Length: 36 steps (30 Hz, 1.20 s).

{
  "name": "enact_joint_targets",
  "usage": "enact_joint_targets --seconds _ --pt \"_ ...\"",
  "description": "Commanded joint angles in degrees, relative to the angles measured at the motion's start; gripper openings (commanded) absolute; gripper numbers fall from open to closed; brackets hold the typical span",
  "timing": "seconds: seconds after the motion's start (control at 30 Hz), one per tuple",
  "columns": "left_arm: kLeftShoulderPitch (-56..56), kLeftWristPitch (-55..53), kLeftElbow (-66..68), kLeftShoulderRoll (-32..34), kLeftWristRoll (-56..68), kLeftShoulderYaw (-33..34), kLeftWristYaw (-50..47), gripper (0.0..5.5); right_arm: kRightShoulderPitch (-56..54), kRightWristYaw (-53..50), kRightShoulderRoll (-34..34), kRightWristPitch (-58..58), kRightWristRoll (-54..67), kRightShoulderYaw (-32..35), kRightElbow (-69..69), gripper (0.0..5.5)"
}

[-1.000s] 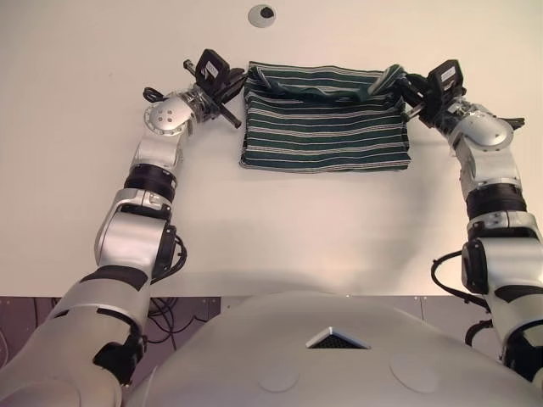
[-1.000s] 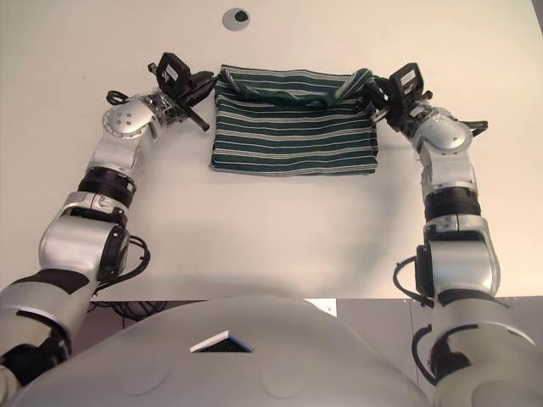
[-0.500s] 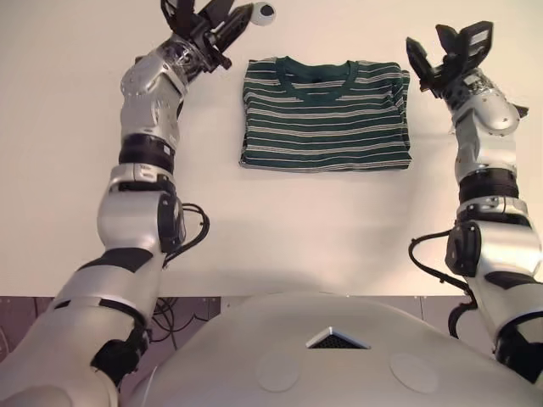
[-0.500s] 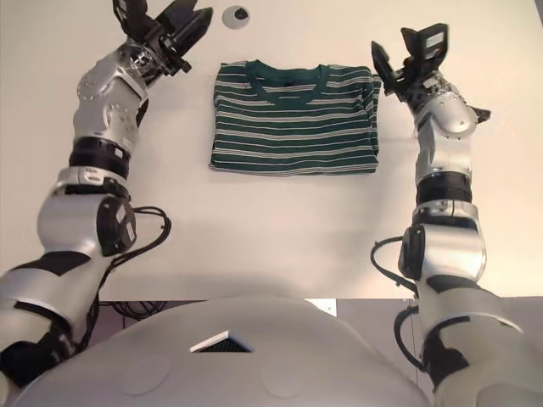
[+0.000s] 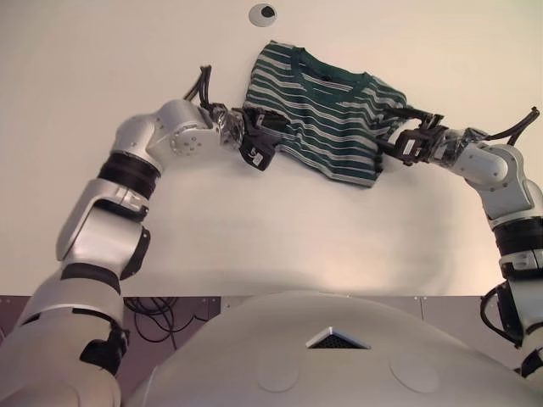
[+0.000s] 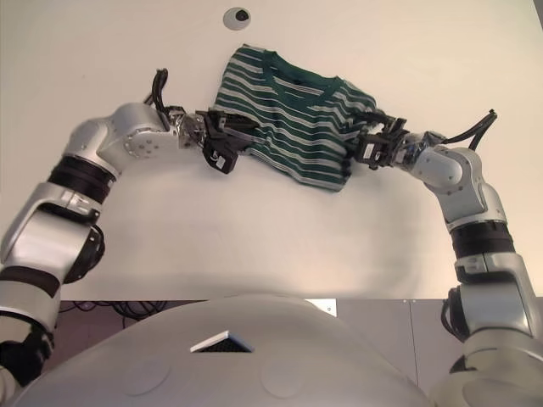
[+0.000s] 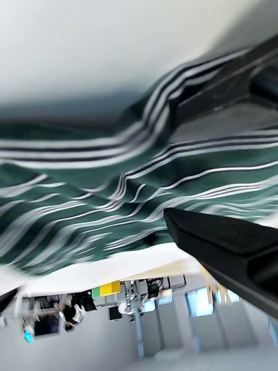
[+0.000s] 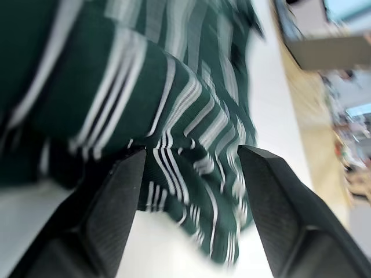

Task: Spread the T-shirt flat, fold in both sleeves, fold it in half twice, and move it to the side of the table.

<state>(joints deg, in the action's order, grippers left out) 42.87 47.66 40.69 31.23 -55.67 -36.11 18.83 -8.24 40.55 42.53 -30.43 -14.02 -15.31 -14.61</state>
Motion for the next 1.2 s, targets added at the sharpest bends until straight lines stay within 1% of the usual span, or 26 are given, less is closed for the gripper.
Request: enact_joint_targets --seconds 0.03,0.1,0.13,0.17,0.27,0.3,0.37,0.4,0.43,0.47,0.5,0.57,0.63,0.7,0.77,0.87,0.9,0.97,1.07,1.2 --pt "14.71 -1.57 8.31 5.48 -26.13 -17.00 -28.09 2.03 7.59 10.64 -3.61 6.98 8.45 -13.31 26.70 2.90" --pt "18.69 -4.44 12.64 5.53 -32.08 -21.84 -40.23 2.03 6.76 8.08 -9.86 9.28 10.99 -15.82 31.00 2.90" --pt "19.75 -6.36 15.16 5.44 -34.27 -23.68 -45.18 2.03 6.38 6.52 -12.03 9.62 11.78 -15.73 32.09 2.90" --pt "20.40 -7.94 17.52 5.27 -35.68 -25.00 -48.86 2.03 6.22 5.23 -13.22 10.31 12.42 -14.80 32.77 2.90" --pt "21.13 -10.25 23.96 5.19 -36.45 -26.79 -56.46 2.03 6.65 2.50 -12.52 11.57 15.01 -7.48 32.32 2.90" --pt "20.76 -9.93 25.54 5.26 -34.95 -26.16 -58.73 2.03 7.64 2.25 -11.27 12.28 17.20 -4.67 32.40 2.90" --pt "17.98 -0.14 25.94 6.40 -24.43 -19.68 -62.04 2.03 10.39 2.43 -7.95 12.08 20.39 1.31 31.86 2.90" --pt "15.63 7.62 25.20 7.17 -16.87 -15.47 -61.39 2.03 11.81 2.96 -6.60 11.39 21.68 4.01 31.01 2.90" --pt "12.25 15.21 22.68 8.41 -8.94 -12.15 -59.60 2.03 13.07 3.63 -5.28 10.67 22.75 6.21 29.97 2.90" --pt "8.34 20.04 18.46 10.09 -2.69 -10.29 -57.57 2.03 14.19 4.23 -4.21 9.83 23.60 7.79 29.09 2.90" --pt "2.78 24.48 12.70 12.83 5.28 -10.34 -53.80 2.03 15.79 5.18 -2.88 9.08 24.63 9.95 27.80 2.90" --pt "-8.36 28.95 2.82 19.72 22.18 -16.59 -45.09 2.03 19.65 7.99 1.01 4.97 25.78 15.27 22.24 2.90" --pt "-16.43 26.73 -5.60 25.76 35.10 -22.12 -35.61 2.03 22.79 10.63 3.93 0.02 25.91 19.17 16.71 2.90" --pt "-22.86 20.93 -12.60 30.70 43.47 -25.23 -24.89 2.03 25.16 12.95 5.89 -4.14 26.03 21.26 12.34 2.90" --pt "-27.54 15.40 -17.43 34.52 49.58 -27.21 -13.95 2.32 27.32 15.60 7.34 -6.99 26.60 21.83 9.44 2.95" --pt "-31.88 8.64 -24.41 36.70 56.02 -26.43 -3.75 2.73 29.16 17.75 8.29 -8.94 26.94 22.18 7.41 2.95" --pt "-33.27 6.39 -26.08 36.06 56.46 -25.51 -1.93 2.86 29.56 18.57 8.37 -9.11 26.79 21.81 6.89 2.95" --pt "-35.80 2.68 -28.98 34.56 54.78 -22.35 0.54 2.91 29.34 18.06 8.34 -13.42 21.31 20.74 4.90 2.95" --pt "-38.44 0.65 -31.14 32.32 50.14 -16.49 0.81 2.91 27.70 13.46 7.54 -21.86 9.03 19.27 1.76 2.95" --pt "-40.53 1.33 -30.53 26.57 42.61 -9.93 -1.13 2.91 23.44 5.86 4.76 -26.01 -5.53 15.34 0.48 2.95"
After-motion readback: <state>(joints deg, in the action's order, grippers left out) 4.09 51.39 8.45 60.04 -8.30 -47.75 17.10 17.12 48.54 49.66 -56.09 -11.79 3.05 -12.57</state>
